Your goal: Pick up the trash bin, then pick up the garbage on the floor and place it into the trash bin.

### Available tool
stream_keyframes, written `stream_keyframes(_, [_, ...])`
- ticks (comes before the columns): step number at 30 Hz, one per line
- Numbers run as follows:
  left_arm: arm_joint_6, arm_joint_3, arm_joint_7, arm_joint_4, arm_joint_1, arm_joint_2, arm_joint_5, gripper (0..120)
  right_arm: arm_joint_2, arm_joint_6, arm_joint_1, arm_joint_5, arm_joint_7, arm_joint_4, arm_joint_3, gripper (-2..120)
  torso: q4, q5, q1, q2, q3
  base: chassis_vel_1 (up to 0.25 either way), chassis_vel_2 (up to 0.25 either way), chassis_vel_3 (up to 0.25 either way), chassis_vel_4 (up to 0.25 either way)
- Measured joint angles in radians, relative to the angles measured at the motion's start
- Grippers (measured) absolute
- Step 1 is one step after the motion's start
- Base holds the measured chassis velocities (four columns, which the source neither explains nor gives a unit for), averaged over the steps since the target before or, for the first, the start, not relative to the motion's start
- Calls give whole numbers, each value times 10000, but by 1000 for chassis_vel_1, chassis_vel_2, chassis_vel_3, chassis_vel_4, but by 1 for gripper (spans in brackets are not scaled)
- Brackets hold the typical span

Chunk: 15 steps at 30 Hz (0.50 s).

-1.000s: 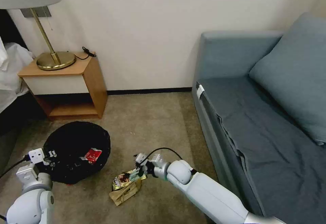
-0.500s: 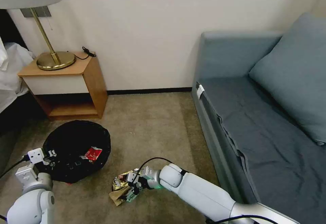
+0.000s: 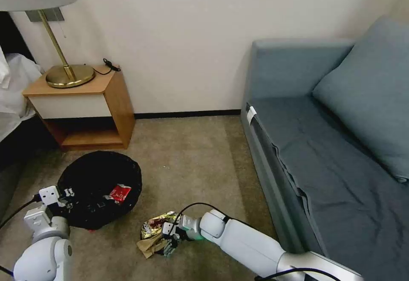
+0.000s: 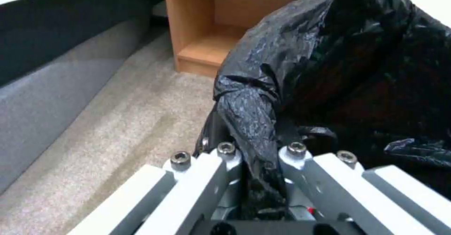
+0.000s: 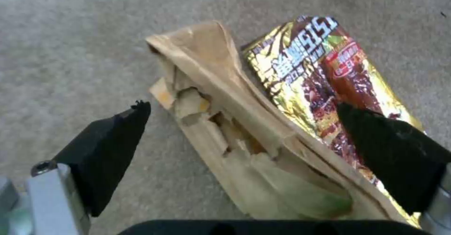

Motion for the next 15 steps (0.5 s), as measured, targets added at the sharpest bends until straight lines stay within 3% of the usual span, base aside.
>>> stream_keyframes(6, [-12,14,2,-13,50,-12,-1,3,319,509,-11,-316,424,-768,107,79,0,0,0,0,0,0,0,0,0])
stream_keyframes(15, [-45,32,12,-12,138,48,-6,3,404,779,-131,-388,229,-1134,312,48,0,1,0,0,0,0,0,0,0])
